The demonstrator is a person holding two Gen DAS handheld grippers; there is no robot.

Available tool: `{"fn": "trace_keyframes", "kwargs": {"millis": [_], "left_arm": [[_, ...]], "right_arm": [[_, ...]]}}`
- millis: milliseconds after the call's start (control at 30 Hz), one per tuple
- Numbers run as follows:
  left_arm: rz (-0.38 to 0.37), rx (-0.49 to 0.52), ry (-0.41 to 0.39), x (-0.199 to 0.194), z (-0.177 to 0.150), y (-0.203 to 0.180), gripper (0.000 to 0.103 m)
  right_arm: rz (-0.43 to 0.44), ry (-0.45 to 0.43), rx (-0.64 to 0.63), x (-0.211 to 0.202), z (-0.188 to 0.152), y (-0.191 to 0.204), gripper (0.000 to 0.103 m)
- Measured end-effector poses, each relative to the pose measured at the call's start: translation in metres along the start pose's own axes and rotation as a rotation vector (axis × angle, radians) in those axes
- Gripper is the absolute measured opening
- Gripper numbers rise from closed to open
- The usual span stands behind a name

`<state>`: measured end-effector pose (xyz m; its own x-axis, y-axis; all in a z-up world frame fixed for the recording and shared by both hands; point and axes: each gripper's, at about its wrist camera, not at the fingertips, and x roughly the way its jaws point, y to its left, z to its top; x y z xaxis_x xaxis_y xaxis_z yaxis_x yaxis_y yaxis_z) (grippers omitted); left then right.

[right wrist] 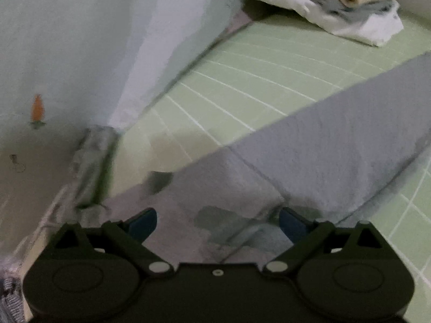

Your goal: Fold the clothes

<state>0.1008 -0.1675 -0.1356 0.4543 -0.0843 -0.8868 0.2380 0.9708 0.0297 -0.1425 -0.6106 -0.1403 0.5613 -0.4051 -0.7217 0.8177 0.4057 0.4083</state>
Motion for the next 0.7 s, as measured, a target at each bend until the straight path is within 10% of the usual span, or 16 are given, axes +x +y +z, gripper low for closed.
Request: {"fn": "trace_keyframes", "kwargs": {"millis": [333, 400, 567, 700], "left_arm": [[-0.022, -0.002, -0.002, -0.003, -0.003, 0.002, 0.099], [-0.020, -0.004, -0.007, -0.004, -0.003, 0.003, 0.099], [-0.017, -0.010, -0.021, -0.009, -0.005, 0.008, 0.099], [-0.032, -0.028, -0.037, -0.015, -0.007, 0.015, 0.099]], "right_arm": [[-0.092, 0.025, -0.190, 0.014, -0.005, 0.022, 0.102], [-0.144, 0.037, -0.266, 0.015, -0.007, 0.029, 0.089], [-0.161, -0.003, -0.496, 0.004, -0.013, 0.043, 0.008], [-0.122, -0.057, -0.527, -0.015, -0.010, 0.047, 0.008]]}}
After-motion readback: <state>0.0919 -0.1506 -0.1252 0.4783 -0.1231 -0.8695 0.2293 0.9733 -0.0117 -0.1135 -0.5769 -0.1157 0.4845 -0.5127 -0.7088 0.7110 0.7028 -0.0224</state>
